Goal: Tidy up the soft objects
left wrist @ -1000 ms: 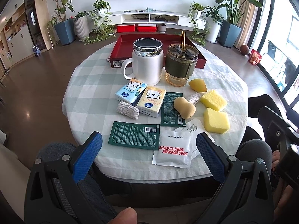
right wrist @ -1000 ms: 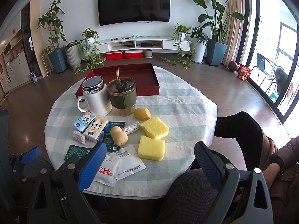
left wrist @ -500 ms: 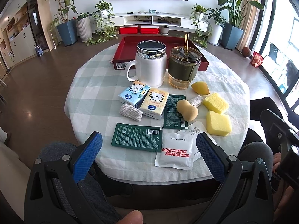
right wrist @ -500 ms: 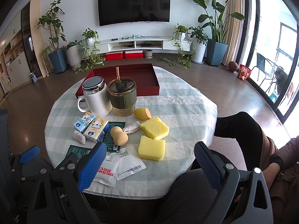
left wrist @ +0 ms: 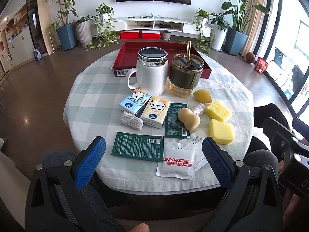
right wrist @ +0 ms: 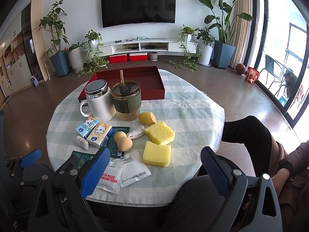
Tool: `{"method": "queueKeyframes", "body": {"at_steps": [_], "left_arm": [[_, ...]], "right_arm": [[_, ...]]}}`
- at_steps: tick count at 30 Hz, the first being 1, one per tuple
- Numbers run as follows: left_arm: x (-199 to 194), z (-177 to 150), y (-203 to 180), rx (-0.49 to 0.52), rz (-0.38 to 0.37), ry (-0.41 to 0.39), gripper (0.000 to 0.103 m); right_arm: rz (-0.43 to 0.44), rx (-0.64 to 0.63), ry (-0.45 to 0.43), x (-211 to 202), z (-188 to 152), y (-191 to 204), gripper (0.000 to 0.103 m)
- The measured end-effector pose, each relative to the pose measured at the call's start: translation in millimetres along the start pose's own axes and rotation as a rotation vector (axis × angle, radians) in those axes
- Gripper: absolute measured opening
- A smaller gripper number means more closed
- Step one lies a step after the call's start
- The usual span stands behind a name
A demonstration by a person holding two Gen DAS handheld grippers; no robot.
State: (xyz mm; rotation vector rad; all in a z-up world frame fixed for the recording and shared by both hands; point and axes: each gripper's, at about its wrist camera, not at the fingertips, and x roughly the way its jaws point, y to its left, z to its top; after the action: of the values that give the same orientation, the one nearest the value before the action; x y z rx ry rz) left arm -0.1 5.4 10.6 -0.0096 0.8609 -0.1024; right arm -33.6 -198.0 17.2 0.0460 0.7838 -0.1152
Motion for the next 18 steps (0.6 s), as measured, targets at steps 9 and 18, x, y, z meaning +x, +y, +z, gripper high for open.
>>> {"method": "queueKeyframes", "body": {"at_steps": [9,18], "left_arm": [[2.8,-0.3,-1.3,0.008,0.011,0.006,0.101],[6.0,-1.1,-2.1,0.014,0.018,0.013,0.101]], "right_arm": [[-0.001,0.002,-0.003,-0.5,0.7,0.1,0.097],[-0.001,0.002,-0.002,-0.2,0.4,-0.3,0.097]]}}
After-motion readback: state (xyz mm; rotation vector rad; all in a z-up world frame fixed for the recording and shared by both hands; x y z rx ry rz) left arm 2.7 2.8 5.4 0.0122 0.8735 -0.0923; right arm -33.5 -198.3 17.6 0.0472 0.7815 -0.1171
